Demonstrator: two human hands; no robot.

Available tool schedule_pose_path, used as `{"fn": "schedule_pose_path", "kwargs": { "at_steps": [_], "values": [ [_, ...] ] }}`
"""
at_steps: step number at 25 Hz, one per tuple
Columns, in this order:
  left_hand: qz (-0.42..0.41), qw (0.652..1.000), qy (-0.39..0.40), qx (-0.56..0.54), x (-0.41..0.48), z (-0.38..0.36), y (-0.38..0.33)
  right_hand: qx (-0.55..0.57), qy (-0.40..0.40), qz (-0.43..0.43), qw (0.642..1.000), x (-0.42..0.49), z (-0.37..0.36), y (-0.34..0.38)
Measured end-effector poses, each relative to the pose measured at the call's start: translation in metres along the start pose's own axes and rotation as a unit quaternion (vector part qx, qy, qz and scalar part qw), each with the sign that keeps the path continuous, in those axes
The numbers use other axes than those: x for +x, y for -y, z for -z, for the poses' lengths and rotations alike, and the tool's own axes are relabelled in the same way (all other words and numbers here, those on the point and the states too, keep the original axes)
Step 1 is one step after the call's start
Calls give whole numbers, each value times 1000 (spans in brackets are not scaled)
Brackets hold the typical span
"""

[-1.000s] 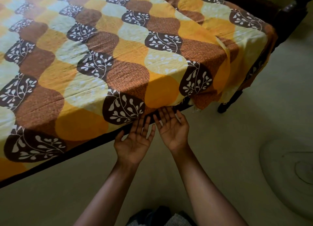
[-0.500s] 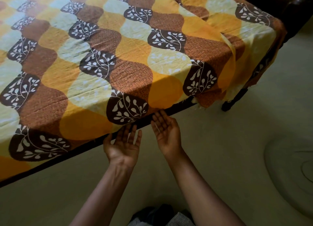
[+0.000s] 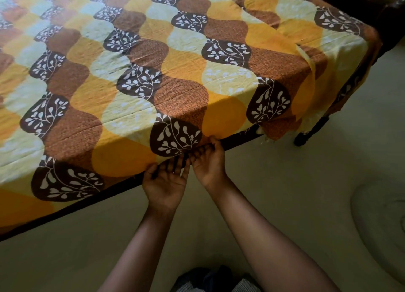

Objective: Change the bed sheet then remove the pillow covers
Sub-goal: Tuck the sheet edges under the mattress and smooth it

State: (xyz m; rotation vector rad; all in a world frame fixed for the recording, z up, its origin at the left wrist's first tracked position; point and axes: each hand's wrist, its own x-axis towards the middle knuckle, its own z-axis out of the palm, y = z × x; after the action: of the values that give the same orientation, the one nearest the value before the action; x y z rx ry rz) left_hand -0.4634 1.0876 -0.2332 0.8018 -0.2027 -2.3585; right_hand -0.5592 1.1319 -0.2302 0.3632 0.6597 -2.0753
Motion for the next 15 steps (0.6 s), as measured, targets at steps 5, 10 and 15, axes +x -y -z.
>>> {"fn": "schedule_pose_path", "kwargs": {
  "at_steps": [5,10,15],
  "values": [
    [-40,988,-141,56,-13,-11,29,-153,-61,18,986,-31,36,24],
    [18,968,-32,249,-41,-44,77,-280,-88,99,951,-63,59,106],
    [-22,825,196,529,-45,-125,112,-360,-89,232,899,-68,50,189]
  ]
}}
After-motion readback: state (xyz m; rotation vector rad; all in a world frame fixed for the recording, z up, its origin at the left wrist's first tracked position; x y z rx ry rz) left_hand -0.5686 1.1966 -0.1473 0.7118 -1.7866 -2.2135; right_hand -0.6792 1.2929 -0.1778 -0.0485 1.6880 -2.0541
